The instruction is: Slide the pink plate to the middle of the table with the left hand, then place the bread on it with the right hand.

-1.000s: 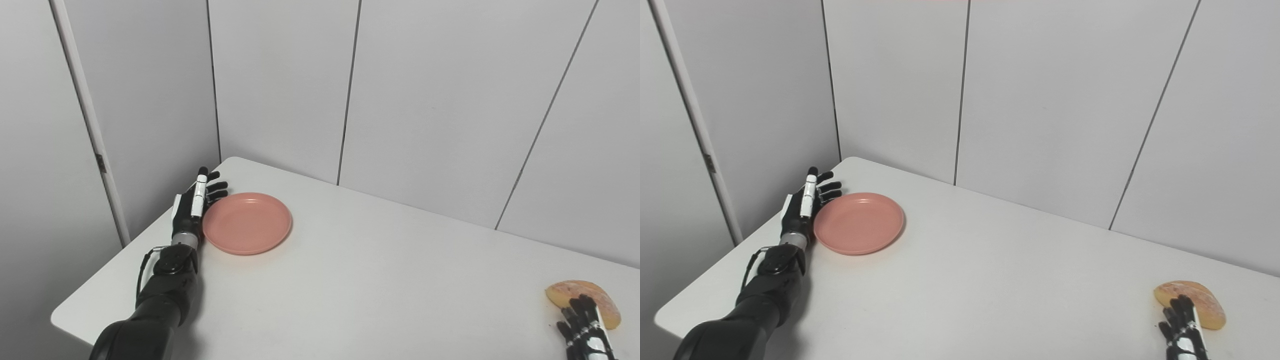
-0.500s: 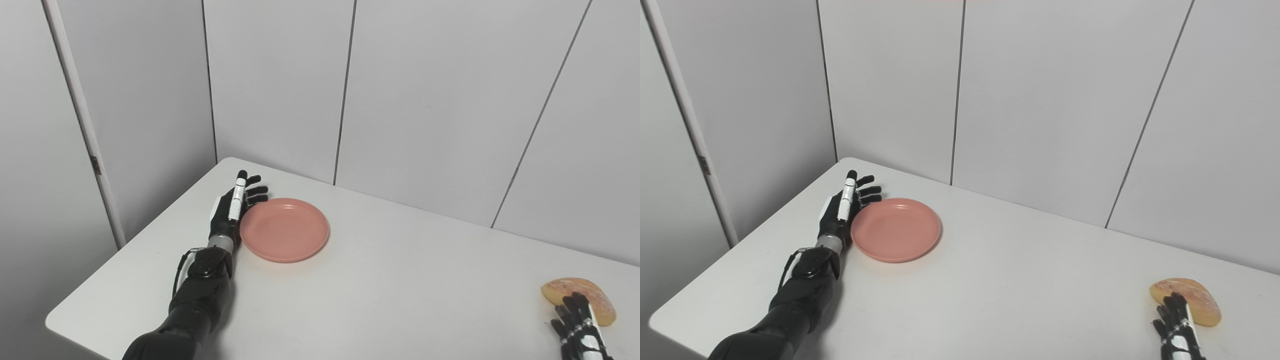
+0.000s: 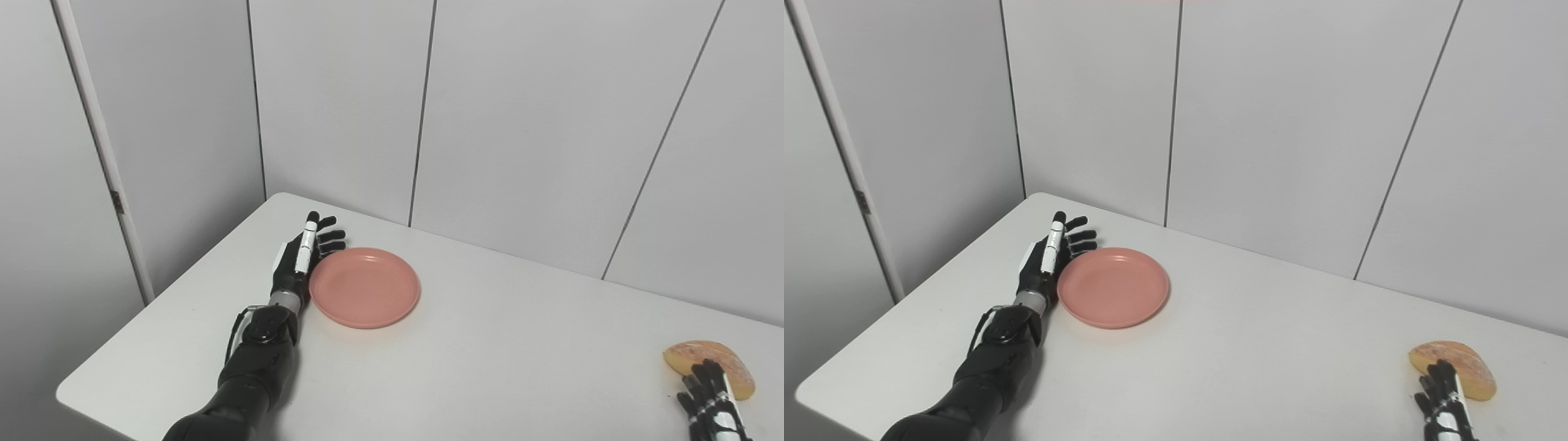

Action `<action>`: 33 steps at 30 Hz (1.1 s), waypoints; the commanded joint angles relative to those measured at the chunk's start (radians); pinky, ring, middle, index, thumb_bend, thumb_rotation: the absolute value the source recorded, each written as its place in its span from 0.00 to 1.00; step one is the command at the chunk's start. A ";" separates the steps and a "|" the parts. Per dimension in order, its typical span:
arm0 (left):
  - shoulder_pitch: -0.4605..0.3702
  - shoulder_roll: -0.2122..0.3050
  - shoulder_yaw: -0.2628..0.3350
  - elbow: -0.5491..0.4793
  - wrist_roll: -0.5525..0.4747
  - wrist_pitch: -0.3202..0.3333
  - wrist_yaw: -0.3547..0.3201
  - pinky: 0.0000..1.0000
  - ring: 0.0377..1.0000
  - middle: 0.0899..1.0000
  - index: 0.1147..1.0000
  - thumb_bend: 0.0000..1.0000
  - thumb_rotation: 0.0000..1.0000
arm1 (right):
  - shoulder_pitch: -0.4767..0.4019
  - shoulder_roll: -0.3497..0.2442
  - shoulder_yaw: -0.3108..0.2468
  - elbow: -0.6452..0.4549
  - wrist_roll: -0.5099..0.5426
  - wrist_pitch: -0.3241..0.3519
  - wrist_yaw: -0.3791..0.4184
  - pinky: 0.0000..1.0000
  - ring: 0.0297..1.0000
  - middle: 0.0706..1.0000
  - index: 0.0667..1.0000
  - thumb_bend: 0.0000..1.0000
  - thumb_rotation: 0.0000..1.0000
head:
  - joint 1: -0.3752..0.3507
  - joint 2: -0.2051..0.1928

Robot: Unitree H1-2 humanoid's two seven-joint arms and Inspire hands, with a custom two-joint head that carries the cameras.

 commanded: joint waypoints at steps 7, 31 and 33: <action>-0.017 -0.032 -0.026 -0.035 0.016 0.012 -0.015 0.71 0.68 0.66 0.71 0.73 1.00 | 0.051 0.015 0.007 0.004 0.006 0.010 -0.006 1.00 1.00 1.00 1.00 0.61 0.94 | -0.011 0.009; 0.018 -0.106 -0.076 -0.129 0.035 0.065 -0.020 0.72 0.71 0.70 0.74 0.73 1.00 | 0.072 0.025 0.016 -0.102 -0.008 0.096 -0.046 1.00 1.00 1.00 1.00 0.54 0.93 | -0.031 0.036; 0.022 -0.113 -0.076 -0.143 0.035 0.073 -0.025 0.73 0.72 0.71 0.75 0.72 1.00 | 0.073 0.026 0.016 -0.112 -0.008 0.106 -0.049 1.00 1.00 1.00 1.00 0.53 0.92 | -0.035 0.039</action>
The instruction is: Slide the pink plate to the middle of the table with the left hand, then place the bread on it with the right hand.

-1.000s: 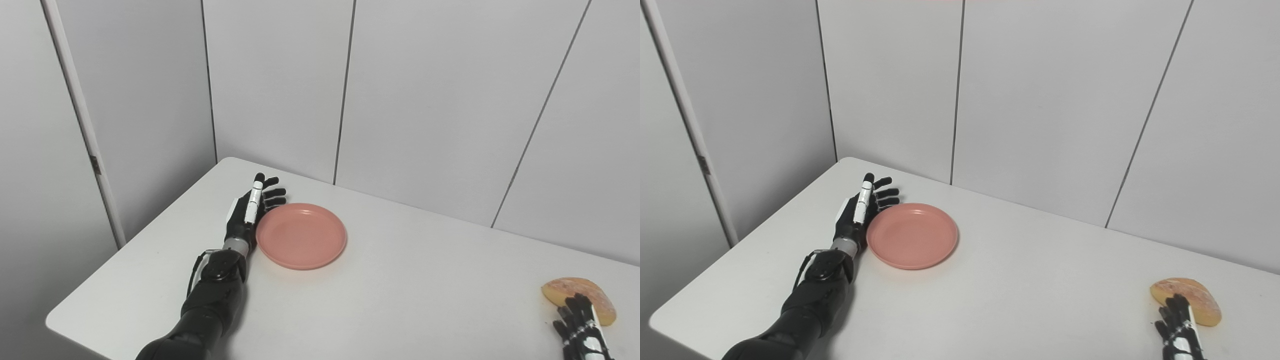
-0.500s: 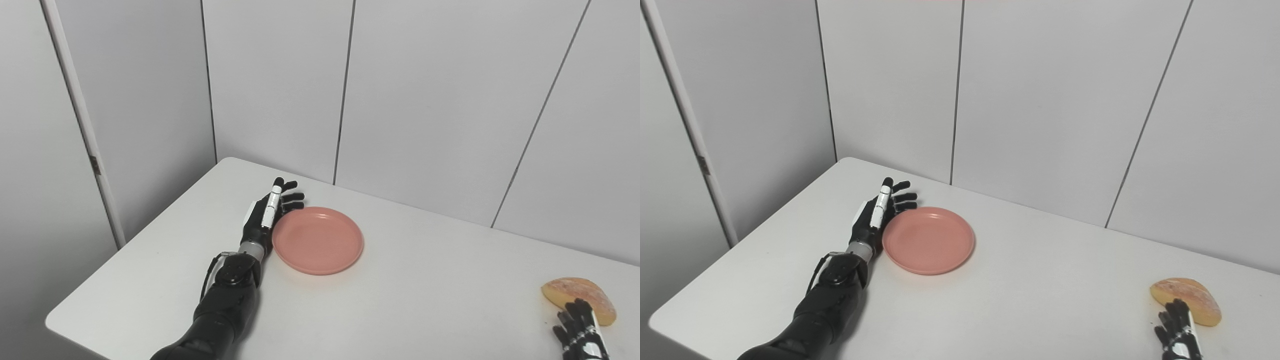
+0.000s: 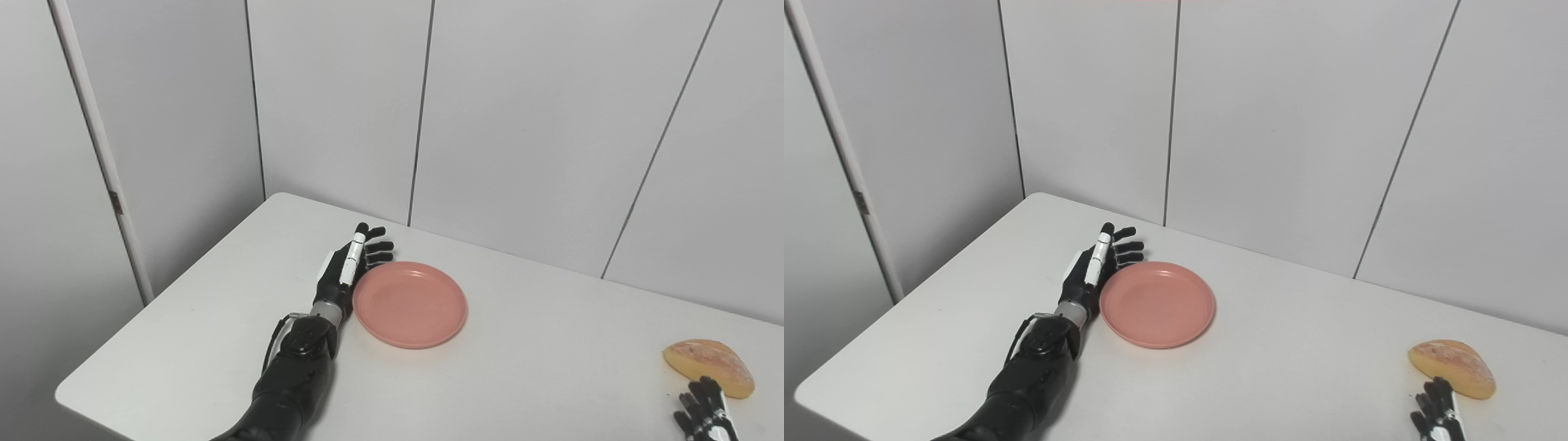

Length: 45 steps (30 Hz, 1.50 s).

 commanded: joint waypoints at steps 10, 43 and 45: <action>-0.003 -0.033 -0.009 -0.054 0.001 0.048 -0.034 0.74 0.73 0.72 0.75 0.70 0.99 | 0.015 0.008 0.001 -0.025 -0.001 0.036 -0.018 1.00 1.00 1.00 1.00 0.52 0.91 | -0.025 0.020; 0.043 -0.061 -0.078 -0.226 0.033 0.179 -0.075 0.75 0.75 0.75 0.79 0.73 1.00 | -0.012 0.049 0.018 -0.033 -0.069 0.034 -0.056 1.00 0.98 0.98 0.99 0.56 0.86 | -0.316 0.165; 0.047 -0.064 -0.081 -0.238 0.033 0.188 -0.077 0.75 0.75 0.75 0.79 0.73 1.00 | -0.015 0.057 0.021 -0.037 -0.074 0.033 -0.063 1.00 0.97 0.97 0.99 0.56 0.86 | -0.338 0.173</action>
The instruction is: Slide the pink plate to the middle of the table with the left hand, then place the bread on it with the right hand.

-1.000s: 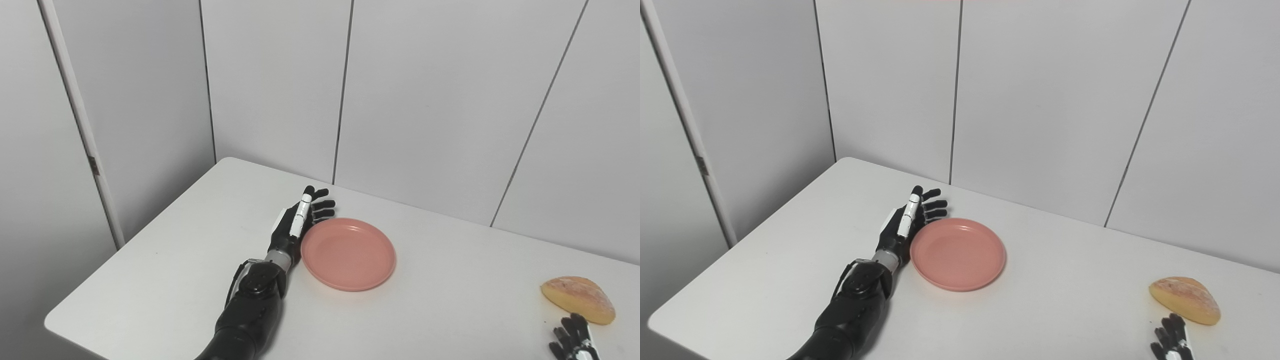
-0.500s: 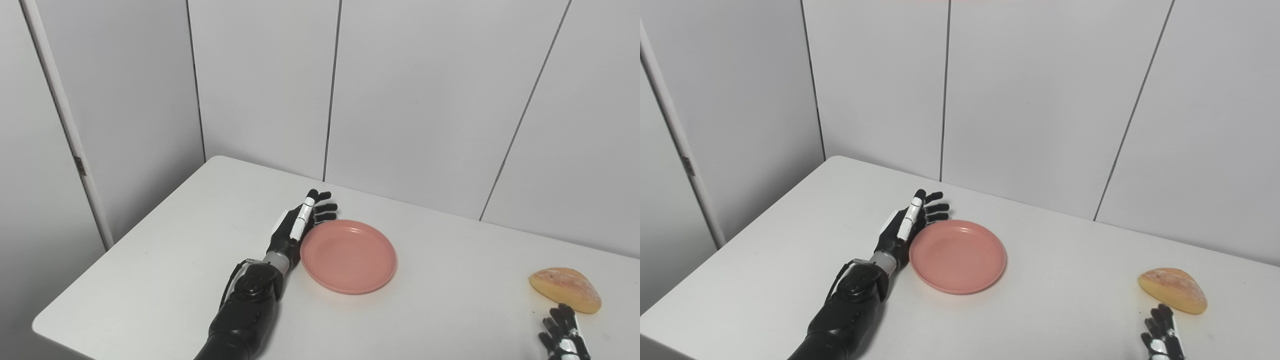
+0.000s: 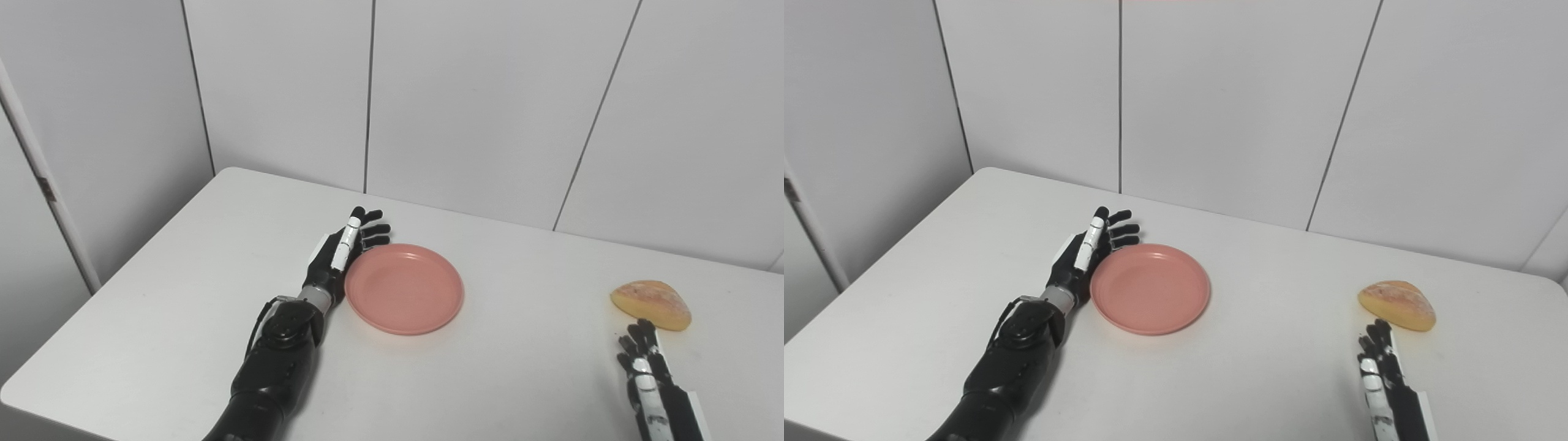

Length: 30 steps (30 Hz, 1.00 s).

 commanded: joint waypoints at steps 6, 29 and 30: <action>-0.011 -0.005 -0.020 -0.049 0.008 0.029 -0.023 0.75 0.75 0.74 0.78 0.71 1.00 | -0.015 0.031 0.021 -0.038 -0.029 0.006 -0.028 1.00 0.98 0.98 0.99 0.58 0.85 | -0.086 0.023; 0.054 -0.086 -0.050 -0.140 0.002 0.064 -0.030 0.74 0.75 0.75 0.78 0.69 1.00 | -0.017 0.062 0.051 -0.058 -0.055 0.016 -0.047 1.00 0.98 0.98 1.00 0.56 0.83 | -0.175 0.038; 0.055 -0.090 -0.052 -0.144 0.007 0.065 -0.026 0.74 0.75 0.75 0.78 0.69 1.00 | -0.017 0.062 0.050 -0.059 -0.054 0.017 -0.047 1.00 0.98 0.98 1.00 0.56 0.82 | -0.174 0.037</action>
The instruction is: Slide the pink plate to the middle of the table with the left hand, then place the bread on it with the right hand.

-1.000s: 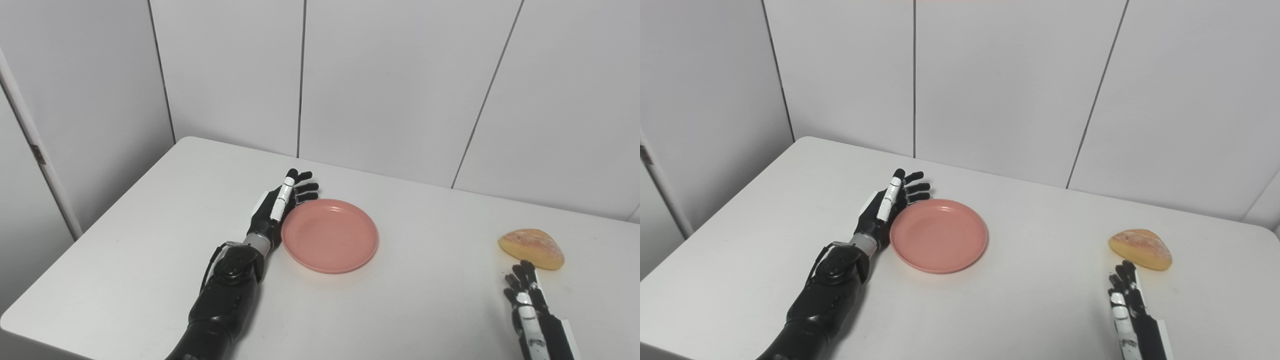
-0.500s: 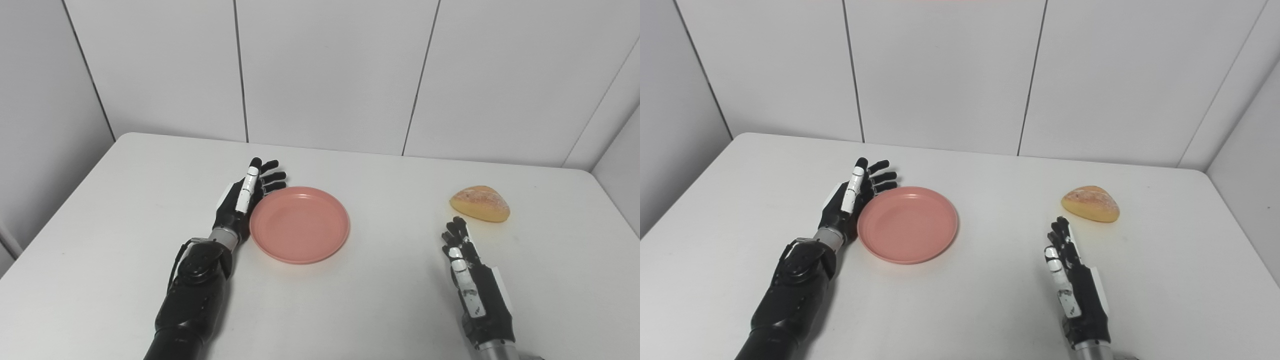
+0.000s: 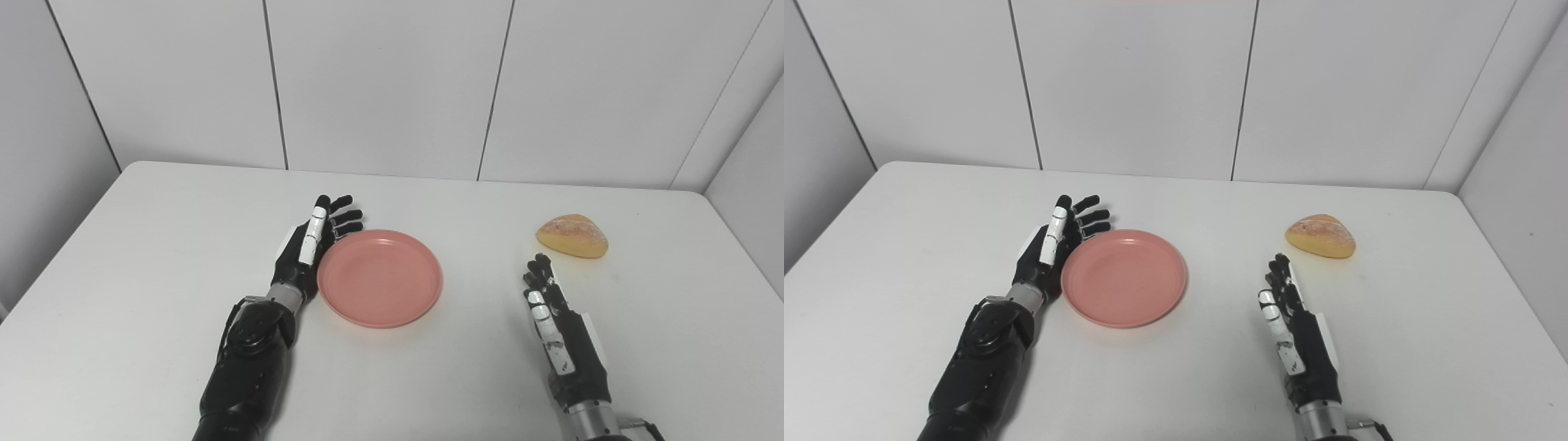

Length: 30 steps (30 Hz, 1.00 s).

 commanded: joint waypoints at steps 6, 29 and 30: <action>-0.008 -0.025 -0.009 -0.019 0.029 -0.008 0.022 0.76 0.76 0.75 0.79 0.69 1.00 | -0.023 0.003 -0.003 -0.036 0.014 -0.010 -0.002 1.00 0.98 0.99 1.00 0.56 0.82 | 0.016 -0.002; 0.018 0.006 -0.004 -0.083 0.045 0.002 0.023 0.80 0.80 0.81 0.84 0.73 1.00 | -0.026 -0.025 -0.018 -0.029 0.031 -0.007 0.004 1.00 0.98 0.99 1.00 0.57 0.86 | 0.093 0.003; 0.026 0.010 -0.002 -0.102 0.042 0.008 0.020 0.81 0.80 0.81 0.84 0.73 1.00 | -0.027 -0.026 -0.019 -0.028 0.033 -0.010 0.004 1.00 0.98 0.99 1.00 0.56 0.86 | 0.093 0.003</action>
